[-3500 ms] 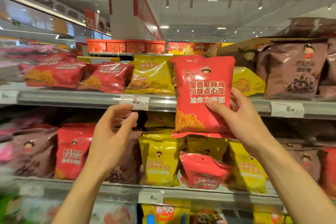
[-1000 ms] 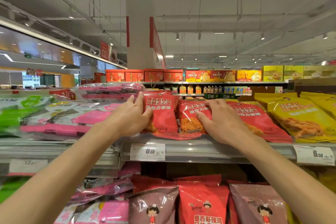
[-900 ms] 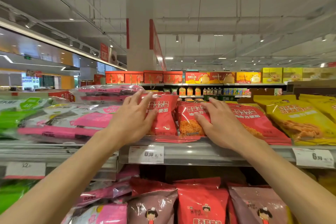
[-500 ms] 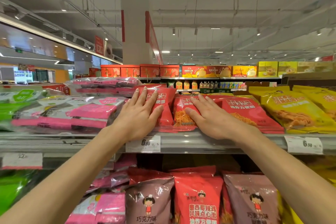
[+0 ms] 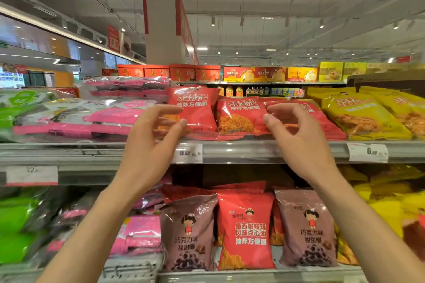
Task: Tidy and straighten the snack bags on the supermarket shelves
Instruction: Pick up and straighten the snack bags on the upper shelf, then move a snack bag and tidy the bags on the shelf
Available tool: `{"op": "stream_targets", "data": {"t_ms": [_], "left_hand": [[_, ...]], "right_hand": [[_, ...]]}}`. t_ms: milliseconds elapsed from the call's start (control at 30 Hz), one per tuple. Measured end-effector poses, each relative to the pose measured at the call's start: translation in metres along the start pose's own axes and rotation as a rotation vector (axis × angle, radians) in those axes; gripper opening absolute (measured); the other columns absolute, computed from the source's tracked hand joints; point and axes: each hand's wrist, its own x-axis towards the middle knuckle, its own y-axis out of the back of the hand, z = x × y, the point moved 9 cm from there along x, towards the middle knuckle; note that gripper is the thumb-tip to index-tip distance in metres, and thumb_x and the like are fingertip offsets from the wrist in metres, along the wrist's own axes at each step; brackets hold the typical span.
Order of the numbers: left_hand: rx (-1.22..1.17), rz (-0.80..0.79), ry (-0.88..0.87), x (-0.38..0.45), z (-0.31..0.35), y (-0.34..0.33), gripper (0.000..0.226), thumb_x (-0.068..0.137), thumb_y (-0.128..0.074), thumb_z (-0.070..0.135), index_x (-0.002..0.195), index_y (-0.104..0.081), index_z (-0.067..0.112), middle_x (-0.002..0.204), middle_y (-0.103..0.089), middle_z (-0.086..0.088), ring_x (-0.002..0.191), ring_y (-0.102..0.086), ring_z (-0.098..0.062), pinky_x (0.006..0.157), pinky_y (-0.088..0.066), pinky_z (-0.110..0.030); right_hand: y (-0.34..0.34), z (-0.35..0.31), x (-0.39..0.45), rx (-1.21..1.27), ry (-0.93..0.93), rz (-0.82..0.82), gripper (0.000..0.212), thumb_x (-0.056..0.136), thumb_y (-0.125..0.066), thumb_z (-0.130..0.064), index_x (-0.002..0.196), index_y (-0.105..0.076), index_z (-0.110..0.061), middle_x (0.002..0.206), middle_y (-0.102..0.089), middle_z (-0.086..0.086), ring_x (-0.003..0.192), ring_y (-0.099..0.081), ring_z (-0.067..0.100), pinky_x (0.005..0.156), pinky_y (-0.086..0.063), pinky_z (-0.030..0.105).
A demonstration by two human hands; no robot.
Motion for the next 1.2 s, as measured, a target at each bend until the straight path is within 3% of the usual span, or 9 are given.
{"op": "stream_targets", "data": {"t_ms": [133,333,533,633,733,800,900,1067,1200], "left_hand": [[-0.130,0.012,0.126,-0.045,-0.022,0.011,0.011,0.098,-0.065,0.024,0.107,-0.069,0.029,0.098,-0.075,0.012,0.092,-0.072,-0.008,0.077,-0.056,-0.025],[-0.195,0.121,0.332,-0.121,-0.085,0.024,0.010,0.094,-0.066,0.025,0.102,-0.071,0.024,0.096,-0.075,0.003,0.086,-0.072,-0.017,0.078,-0.057,-0.029],[-0.175,0.141,0.575,-0.188,-0.156,0.017,0.010,0.093,-0.070,0.022,0.103,-0.071,0.023,0.104,-0.074,0.003,0.099,-0.071,-0.019,0.094,-0.055,-0.053],[-0.106,0.051,0.642,-0.203,-0.172,0.002,0.013,0.096,-0.066,0.023,0.108,-0.067,0.029,0.104,-0.072,0.008,0.098,-0.067,-0.003,0.095,-0.056,-0.046],[-0.051,-0.028,0.657,-0.205,-0.180,-0.010,0.021,0.098,-0.063,0.029,0.119,-0.062,0.031,0.115,-0.068,0.011,0.105,-0.065,-0.003,0.096,-0.056,-0.043],[-0.031,-0.073,0.653,-0.204,-0.183,-0.017,0.033,0.098,-0.063,0.032,0.130,-0.058,0.029,0.121,-0.065,0.014,0.107,-0.062,0.005,0.095,-0.056,-0.034],[-0.010,-0.113,0.649,-0.202,-0.183,-0.027,0.037,0.098,-0.063,0.031,0.134,-0.053,0.033,0.116,-0.065,0.017,0.099,-0.061,0.015,0.084,-0.052,-0.012],[-0.020,-0.155,0.633,-0.206,-0.184,-0.038,0.024,0.099,-0.063,0.029,0.123,-0.063,0.033,0.105,-0.074,0.021,0.097,-0.069,0.005,0.083,-0.057,-0.020],[-0.066,-0.113,0.614,-0.204,-0.178,-0.034,0.022,0.099,-0.064,0.025,0.120,-0.063,0.031,0.102,-0.072,0.028,0.095,-0.068,0.005,0.080,-0.055,-0.016]], "right_hand": [[0.006,0.026,-0.040,0.174,-0.113,0.015,0.010,0.097,-0.066,-0.032,0.106,-0.069,-0.028,0.090,-0.076,-0.004,0.084,-0.070,0.007,0.076,-0.054,0.023],[-0.025,0.081,-0.117,0.292,-0.338,-0.061,0.010,0.096,-0.067,-0.024,0.104,-0.071,-0.021,0.085,-0.076,0.004,0.072,-0.068,0.009,0.065,-0.054,0.018],[-0.090,0.145,-0.180,0.376,-0.599,-0.184,0.006,0.096,-0.067,-0.010,0.101,-0.069,-0.009,0.081,-0.070,0.024,0.062,-0.063,0.016,0.059,-0.052,0.021],[-0.123,0.156,-0.195,0.335,-0.590,-0.307,0.007,0.097,-0.065,-0.007,0.103,-0.067,-0.012,0.077,-0.059,0.030,0.064,-0.056,0.019,0.063,-0.050,0.027],[-0.145,0.163,-0.200,0.212,-0.582,-0.368,0.010,0.098,-0.066,-0.019,0.106,-0.067,-0.024,0.072,-0.061,0.009,0.062,-0.055,0.019,0.065,-0.053,0.046],[-0.157,0.163,-0.199,0.066,-0.556,-0.431,0.019,0.099,-0.064,-0.032,0.118,-0.064,-0.029,0.066,-0.061,-0.007,0.058,-0.058,0.011,0.064,-0.055,0.041],[-0.172,0.151,-0.196,-0.101,-0.485,-0.511,0.046,0.100,-0.057,-0.046,0.143,-0.052,-0.028,0.065,-0.063,-0.009,0.063,-0.063,0.003,0.074,-0.056,0.034],[-0.180,0.138,-0.195,-0.210,-0.443,-0.519,0.053,0.099,-0.054,-0.052,0.139,-0.058,-0.017,0.090,-0.071,-0.015,0.096,-0.069,0.010,0.095,-0.054,0.041],[-0.180,0.135,-0.193,-0.149,-0.438,-0.486,0.051,0.097,-0.063,-0.046,0.141,-0.056,-0.021,0.075,-0.069,-0.008,0.075,-0.066,0.000,0.084,-0.056,0.029]]}}
